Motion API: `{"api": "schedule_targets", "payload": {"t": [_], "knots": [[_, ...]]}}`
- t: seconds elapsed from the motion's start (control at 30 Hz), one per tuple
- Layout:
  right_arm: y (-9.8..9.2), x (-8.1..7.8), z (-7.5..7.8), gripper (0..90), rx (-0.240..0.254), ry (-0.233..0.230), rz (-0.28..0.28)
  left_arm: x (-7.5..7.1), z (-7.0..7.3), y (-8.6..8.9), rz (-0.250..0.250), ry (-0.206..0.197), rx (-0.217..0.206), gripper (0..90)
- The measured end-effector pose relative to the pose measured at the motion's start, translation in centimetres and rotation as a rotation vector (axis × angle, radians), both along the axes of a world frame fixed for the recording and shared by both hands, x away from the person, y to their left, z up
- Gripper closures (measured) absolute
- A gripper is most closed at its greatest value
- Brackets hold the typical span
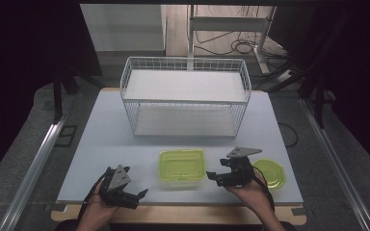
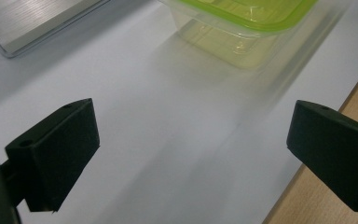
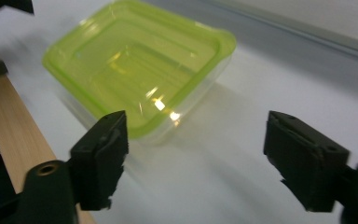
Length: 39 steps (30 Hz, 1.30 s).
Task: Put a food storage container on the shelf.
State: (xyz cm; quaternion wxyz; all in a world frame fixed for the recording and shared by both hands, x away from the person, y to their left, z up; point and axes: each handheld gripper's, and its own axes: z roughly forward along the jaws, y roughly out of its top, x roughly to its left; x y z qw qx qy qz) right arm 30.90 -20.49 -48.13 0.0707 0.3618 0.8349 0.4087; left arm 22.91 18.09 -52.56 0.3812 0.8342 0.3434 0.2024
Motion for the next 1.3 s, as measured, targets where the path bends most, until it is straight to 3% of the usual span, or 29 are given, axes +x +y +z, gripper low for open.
{"api": "schedule_targets", "payload": {"t": [0.17,0.43,0.6,0.7,0.9,1.0,1.07,1.13,1.3], "knots": [[0.2,1.3,0.1,37.1,0.068,0.08,-0.024,0.0,-0.1,-0.2,-0.009,0.005,0.0,2.1],[2.3,3.2,-0.6,46.5,0.038,0.129,0.003,-0.1,-0.2,-0.7,-0.033,0.004,0.012,2.1],[2.7,4.5,-1.1,52.1,0.026,0.18,-0.02,-0.1,-0.3,-0.7,-0.037,0.007,0.015,2.1],[2.6,5.1,-1.7,55.3,0.058,0.246,-0.016,-0.1,-0.3,-0.8,-0.04,0.006,0.018,2.1],[2.4,5.6,-1.8,65.8,0.109,0.334,-0.015,-0.2,-0.4,-1.0,-0.051,0.007,0.036,2.1],[2.4,5.8,-2.0,76.0,0.173,0.405,0.0,-0.2,-0.4,-1.0,-0.053,0.005,0.039,2.1],[2.6,5.9,-1.9,79.1,0.2,0.428,0.02,-0.2,-0.4,-1.0,-0.053,0.005,0.043,2.1],[2.8,5.8,-1.6,79.8,0.191,0.429,0.027,-0.2,-0.4,-1.0,-0.053,0.003,0.044,2.1],[2.4,6.0,-1.8,80.8,0.247,0.477,0.032,-0.2,-0.4,-1.0,-0.054,0.002,0.041,2.1]]}}
